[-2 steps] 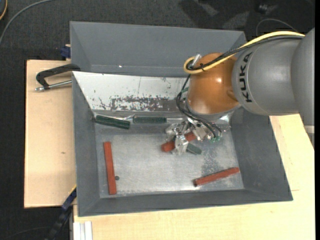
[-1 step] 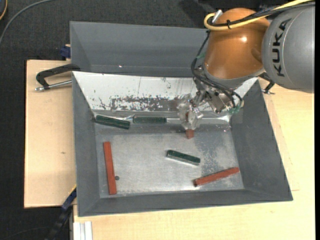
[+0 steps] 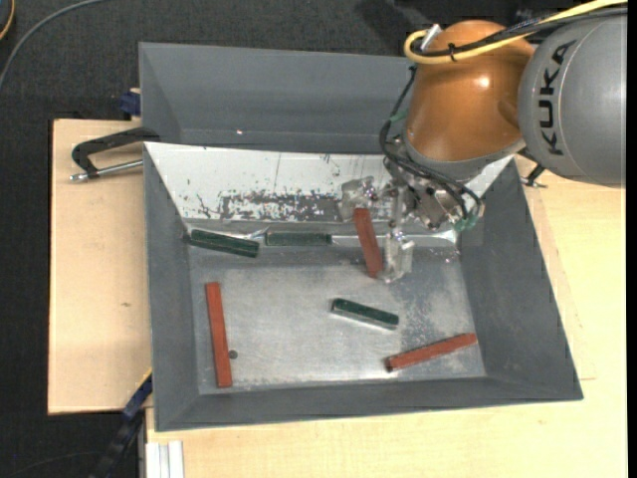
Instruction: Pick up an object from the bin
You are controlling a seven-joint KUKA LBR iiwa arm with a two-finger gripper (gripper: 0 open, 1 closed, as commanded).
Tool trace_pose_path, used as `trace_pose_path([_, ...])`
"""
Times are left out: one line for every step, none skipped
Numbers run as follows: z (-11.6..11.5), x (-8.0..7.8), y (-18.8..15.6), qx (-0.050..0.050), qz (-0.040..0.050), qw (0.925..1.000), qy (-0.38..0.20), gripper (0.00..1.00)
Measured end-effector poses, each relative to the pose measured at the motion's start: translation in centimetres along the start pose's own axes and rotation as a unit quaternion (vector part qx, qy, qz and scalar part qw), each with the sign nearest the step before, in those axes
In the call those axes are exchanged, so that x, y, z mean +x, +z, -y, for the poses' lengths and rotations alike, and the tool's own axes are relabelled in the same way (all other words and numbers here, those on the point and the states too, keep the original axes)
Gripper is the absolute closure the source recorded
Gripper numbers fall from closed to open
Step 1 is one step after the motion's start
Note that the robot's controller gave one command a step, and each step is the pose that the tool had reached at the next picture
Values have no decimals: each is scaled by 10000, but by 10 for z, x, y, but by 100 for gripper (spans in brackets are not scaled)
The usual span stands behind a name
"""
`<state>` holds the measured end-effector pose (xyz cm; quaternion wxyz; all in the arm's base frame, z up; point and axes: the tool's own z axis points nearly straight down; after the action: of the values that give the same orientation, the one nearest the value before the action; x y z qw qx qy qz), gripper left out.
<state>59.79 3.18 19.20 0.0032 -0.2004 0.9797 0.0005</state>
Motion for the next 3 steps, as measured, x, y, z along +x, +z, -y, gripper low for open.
trace_pose_path([-8,-8,-32,8,18,9909,-1344,0])
trace_pose_path([-19,26,124,-19,-30,9981,-616,0])
trace_pose_path([8,11,120,5,12,9989,-471,0])
